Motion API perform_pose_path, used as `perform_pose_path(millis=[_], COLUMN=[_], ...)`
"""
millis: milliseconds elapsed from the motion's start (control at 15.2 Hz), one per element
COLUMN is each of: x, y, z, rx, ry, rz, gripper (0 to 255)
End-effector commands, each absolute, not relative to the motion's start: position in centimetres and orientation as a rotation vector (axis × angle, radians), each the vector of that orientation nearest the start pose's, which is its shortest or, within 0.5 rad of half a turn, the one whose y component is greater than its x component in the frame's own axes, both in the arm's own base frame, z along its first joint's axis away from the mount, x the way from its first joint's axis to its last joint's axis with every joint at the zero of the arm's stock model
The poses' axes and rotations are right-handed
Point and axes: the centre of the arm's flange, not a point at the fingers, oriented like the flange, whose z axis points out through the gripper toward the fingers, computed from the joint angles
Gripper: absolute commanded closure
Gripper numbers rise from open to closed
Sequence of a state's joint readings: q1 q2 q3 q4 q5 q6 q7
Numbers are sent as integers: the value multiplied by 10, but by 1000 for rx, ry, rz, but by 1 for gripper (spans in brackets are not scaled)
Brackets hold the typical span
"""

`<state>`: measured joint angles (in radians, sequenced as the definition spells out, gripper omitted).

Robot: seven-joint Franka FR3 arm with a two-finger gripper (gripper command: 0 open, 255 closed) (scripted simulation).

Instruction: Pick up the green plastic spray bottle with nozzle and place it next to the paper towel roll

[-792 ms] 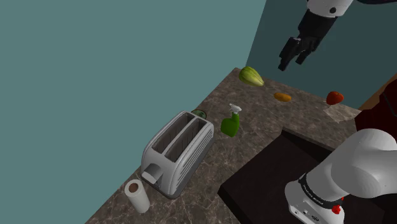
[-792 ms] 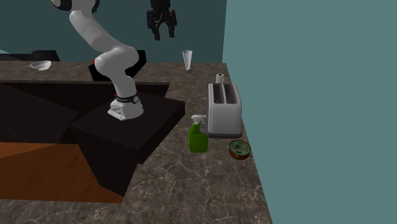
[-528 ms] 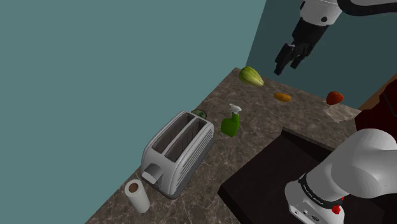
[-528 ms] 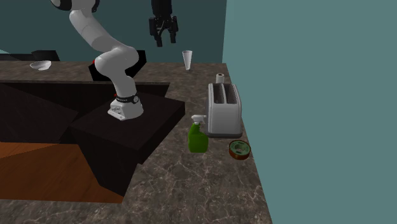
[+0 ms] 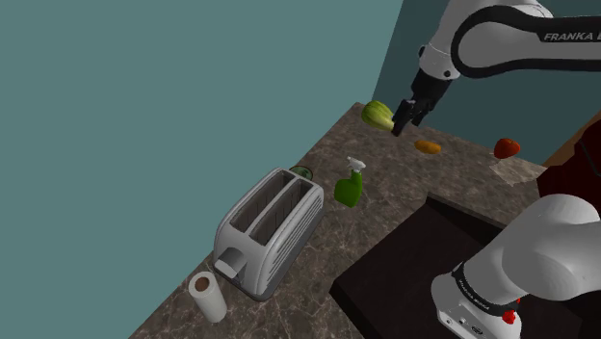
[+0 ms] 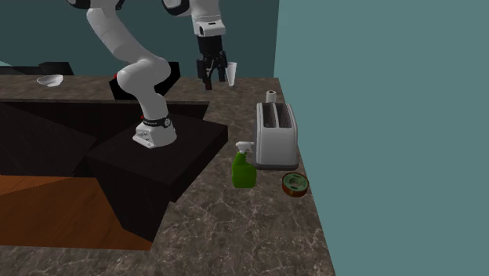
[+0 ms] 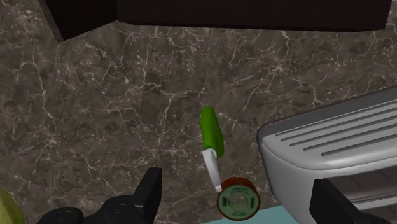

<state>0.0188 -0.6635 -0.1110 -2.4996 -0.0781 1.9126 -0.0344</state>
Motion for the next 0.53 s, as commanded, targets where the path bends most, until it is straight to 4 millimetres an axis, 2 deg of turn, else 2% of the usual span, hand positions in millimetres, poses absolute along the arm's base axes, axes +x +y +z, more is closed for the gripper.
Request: perform_pose_path(millis=[0,462], x=[369,408], y=[-48,-62], z=[486,402], rx=[-3141,-3109], ry=[-13,-127], rz=[-118,-111], gripper=[0,0])
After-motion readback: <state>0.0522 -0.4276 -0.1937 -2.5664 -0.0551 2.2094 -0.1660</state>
